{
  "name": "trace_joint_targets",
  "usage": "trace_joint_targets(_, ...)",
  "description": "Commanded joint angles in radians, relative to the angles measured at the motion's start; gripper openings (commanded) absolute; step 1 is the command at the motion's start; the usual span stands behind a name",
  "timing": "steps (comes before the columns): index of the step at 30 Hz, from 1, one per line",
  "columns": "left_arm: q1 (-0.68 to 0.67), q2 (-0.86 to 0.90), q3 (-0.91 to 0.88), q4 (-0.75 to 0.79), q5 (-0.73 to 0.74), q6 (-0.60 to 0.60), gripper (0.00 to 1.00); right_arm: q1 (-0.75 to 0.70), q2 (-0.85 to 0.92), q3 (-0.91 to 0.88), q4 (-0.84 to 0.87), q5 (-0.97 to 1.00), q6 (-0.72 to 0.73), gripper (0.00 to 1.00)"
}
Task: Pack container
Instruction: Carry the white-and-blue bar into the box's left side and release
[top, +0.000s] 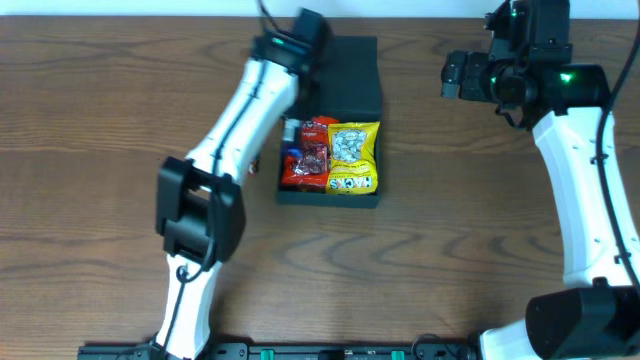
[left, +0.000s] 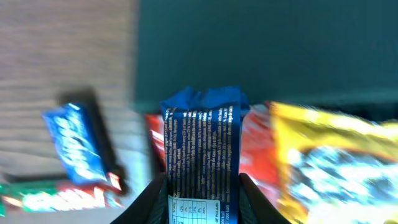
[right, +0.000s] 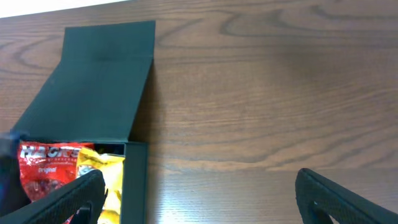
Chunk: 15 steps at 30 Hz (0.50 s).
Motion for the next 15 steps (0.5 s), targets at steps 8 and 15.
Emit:
trace_joint_targets(8, -0.031, 0.020, -0.016, -0.011, -0.084, -0.146, 0.06, -0.009, 0.003, 0.003, -0.010, 0.003, 0.010, 0.99)
trace_joint_targets(15, -0.031, 0.020, -0.072, 0.021, -0.113, -0.146, 0.06, -0.009, 0.003, 0.002, -0.031, 0.004, 0.009, 0.99)
